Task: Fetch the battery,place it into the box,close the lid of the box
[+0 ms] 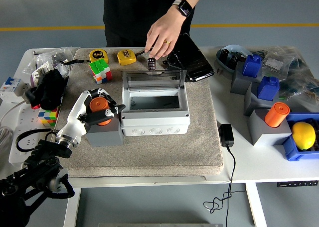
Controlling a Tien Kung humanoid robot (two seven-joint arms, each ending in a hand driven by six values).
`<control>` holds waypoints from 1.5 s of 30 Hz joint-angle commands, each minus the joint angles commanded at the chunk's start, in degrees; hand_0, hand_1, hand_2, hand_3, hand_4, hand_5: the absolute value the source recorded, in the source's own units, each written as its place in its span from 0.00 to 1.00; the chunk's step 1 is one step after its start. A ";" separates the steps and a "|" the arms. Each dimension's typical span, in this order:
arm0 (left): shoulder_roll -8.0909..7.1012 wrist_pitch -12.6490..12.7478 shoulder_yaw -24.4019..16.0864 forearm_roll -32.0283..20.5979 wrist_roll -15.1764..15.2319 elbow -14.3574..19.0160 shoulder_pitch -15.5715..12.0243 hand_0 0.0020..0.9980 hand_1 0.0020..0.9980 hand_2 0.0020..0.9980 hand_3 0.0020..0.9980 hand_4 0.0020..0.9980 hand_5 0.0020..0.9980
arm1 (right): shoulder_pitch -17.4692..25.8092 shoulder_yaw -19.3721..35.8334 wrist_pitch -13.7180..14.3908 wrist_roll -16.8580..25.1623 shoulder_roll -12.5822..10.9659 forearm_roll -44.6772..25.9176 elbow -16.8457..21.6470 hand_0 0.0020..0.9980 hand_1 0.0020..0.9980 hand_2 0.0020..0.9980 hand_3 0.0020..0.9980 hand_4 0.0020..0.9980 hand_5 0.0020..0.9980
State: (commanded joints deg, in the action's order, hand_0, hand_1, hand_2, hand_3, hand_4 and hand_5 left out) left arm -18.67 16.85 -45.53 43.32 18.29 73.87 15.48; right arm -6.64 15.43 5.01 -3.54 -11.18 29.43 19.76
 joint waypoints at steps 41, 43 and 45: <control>-0.09 -0.81 -1.37 3.42 1.34 3.77 1.99 0.00 0.03 0.08 0.11 1.00 0.11 | -0.04 0.02 0.37 0.69 0.22 -0.02 0.02 0.73 0.70 0.70 0.73 1.00 0.62; -0.40 -0.98 -1.84 4.78 0.70 5.33 2.16 0.00 0.03 0.08 0.11 1.00 0.11 | -0.03 0.01 0.38 0.70 0.21 -0.10 0.01 0.73 0.70 0.70 0.73 1.00 0.62; -0.77 -1.34 -2.38 7.43 -0.74 7.26 2.44 0.00 0.02 0.07 0.11 1.00 0.12 | -0.01 0.04 0.40 0.71 0.20 -0.09 0.02 0.73 0.70 0.70 0.72 1.00 0.62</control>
State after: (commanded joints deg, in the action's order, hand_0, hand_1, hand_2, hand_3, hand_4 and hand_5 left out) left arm -19.44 15.50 -47.90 50.76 17.54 81.13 17.91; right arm -6.66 15.47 5.41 -2.83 -10.98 29.33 19.78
